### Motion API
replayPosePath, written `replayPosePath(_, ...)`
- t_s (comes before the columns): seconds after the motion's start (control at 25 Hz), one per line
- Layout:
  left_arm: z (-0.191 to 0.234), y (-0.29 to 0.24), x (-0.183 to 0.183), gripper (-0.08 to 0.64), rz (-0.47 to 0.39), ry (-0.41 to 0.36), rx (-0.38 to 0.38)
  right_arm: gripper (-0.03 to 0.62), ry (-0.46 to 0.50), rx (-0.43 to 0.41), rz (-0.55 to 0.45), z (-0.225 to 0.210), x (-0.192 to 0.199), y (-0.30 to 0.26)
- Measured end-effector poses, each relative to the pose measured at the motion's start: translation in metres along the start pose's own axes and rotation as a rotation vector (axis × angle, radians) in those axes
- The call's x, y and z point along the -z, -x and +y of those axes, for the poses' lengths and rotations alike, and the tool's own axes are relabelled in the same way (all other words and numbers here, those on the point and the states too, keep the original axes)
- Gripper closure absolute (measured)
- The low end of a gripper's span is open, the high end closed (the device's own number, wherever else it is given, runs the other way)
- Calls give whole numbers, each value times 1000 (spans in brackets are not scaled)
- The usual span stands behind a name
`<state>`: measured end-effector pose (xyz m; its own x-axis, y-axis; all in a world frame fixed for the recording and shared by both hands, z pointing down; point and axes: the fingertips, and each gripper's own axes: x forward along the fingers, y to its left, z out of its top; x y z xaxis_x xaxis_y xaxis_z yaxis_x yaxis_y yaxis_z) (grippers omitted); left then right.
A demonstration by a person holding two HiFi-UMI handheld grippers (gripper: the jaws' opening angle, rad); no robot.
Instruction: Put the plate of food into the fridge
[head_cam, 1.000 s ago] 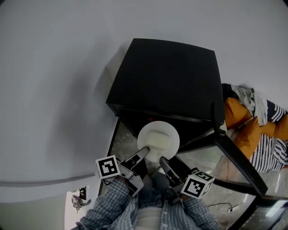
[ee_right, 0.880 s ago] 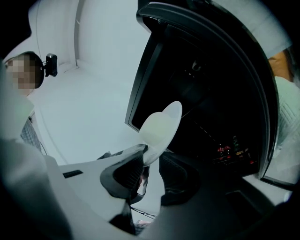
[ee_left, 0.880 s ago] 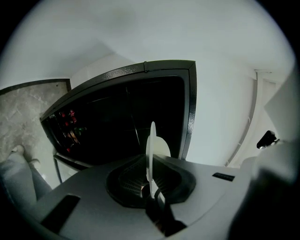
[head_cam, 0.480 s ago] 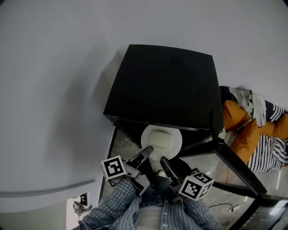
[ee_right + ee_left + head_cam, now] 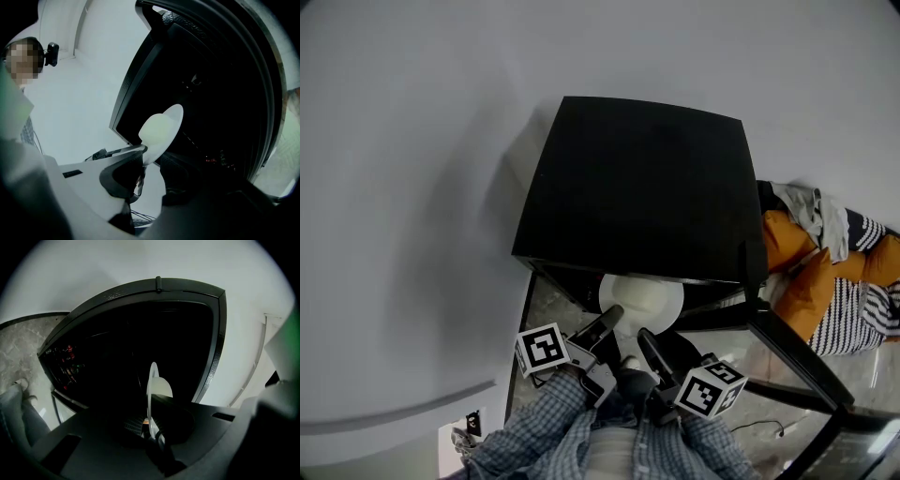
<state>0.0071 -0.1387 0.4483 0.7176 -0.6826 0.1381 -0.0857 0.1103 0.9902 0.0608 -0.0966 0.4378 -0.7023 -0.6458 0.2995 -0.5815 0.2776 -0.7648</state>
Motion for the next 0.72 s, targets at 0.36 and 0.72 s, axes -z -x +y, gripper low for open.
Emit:
replayPosePath(0.36, 5, -4, -9, 536, 1, -20, -30, 489, -9, 35, -23, -5, -2, -6)
replayPosePath(0.72, 5, 8, -12, 536, 26, -18, -42, 486, 8, 41, -8, 1, 2, -10)
